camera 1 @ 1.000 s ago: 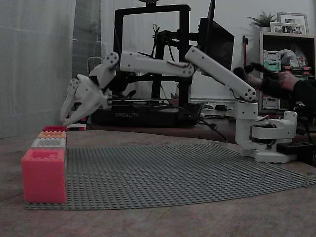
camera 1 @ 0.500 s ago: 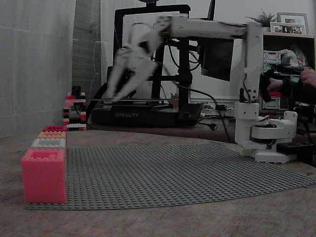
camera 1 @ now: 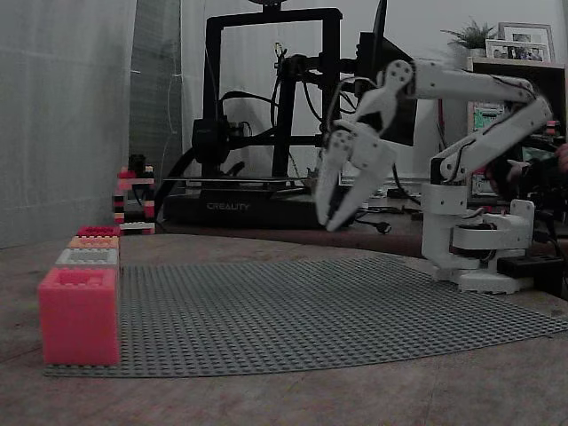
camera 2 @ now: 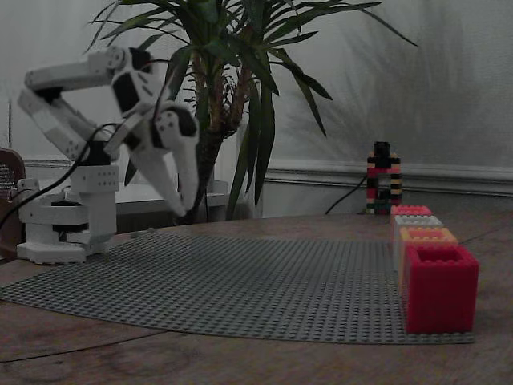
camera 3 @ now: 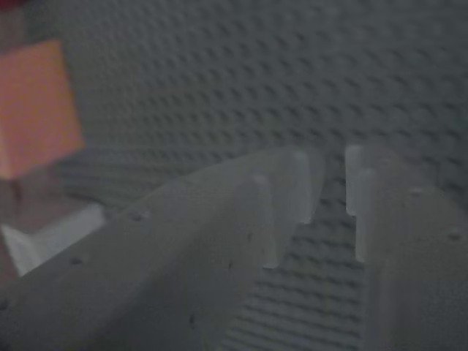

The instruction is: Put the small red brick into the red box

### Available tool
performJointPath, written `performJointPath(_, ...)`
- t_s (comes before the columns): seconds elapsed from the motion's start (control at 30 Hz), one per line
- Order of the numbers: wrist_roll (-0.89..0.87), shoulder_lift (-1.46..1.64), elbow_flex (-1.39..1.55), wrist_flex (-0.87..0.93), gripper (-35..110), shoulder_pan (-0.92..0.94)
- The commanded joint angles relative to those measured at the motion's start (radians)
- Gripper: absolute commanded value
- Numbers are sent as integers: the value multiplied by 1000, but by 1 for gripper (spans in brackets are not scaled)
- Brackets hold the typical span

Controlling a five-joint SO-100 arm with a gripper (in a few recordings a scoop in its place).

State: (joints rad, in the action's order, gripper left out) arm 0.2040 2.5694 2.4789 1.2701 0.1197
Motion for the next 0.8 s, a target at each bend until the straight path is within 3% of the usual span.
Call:
performJointPath(0.0, 5, 161, 55, 60, 0, -55)
performJointPath(0.43, -86, 532, 307, 77, 0, -124)
performJointPath(0.77, -127, 640, 377, 132, 0, -167)
